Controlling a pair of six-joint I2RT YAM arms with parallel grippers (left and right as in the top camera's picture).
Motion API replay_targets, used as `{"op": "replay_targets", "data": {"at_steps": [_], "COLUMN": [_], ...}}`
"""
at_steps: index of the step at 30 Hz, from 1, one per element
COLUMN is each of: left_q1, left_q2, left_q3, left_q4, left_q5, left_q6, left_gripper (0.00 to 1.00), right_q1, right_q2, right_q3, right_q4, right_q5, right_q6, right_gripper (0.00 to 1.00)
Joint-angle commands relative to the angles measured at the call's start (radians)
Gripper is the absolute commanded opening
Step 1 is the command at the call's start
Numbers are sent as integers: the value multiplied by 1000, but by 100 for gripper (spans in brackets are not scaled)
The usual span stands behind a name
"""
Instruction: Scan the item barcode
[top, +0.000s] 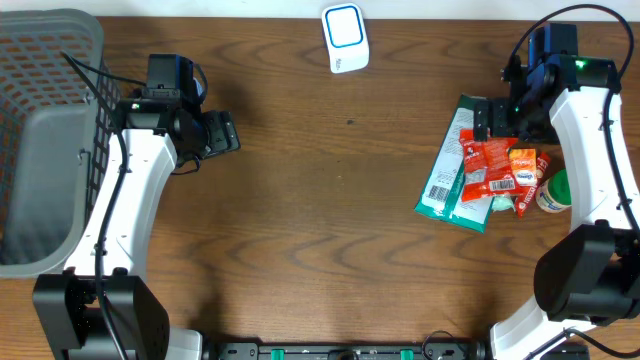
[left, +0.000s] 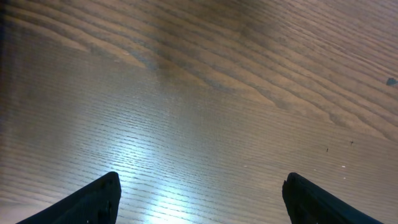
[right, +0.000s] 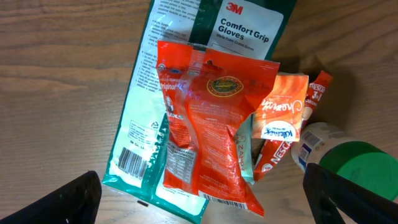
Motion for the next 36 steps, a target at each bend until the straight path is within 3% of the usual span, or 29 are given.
{"op": "replay_targets", "data": {"at_steps": [1,22,36], "left_q1": [0,0,0], "left_q2": [-19,-19,-19], "left_q3": [-9,-9,-9], "left_q4": [-3,-3,-3], "left_q5": [-5,-5,-5], "left_q6": [-2,-2,-2], "left_gripper": [84,84,84], "right_q1": [-3,-2,46], "right_q2": [-2,-14,-362], "right_q3": [11,11,11], "right_q4": [-1,-1,-1], "right_q5": [-8,-8,-8], "right_q6": [10,10,10], "right_gripper": [99,99,99]}}
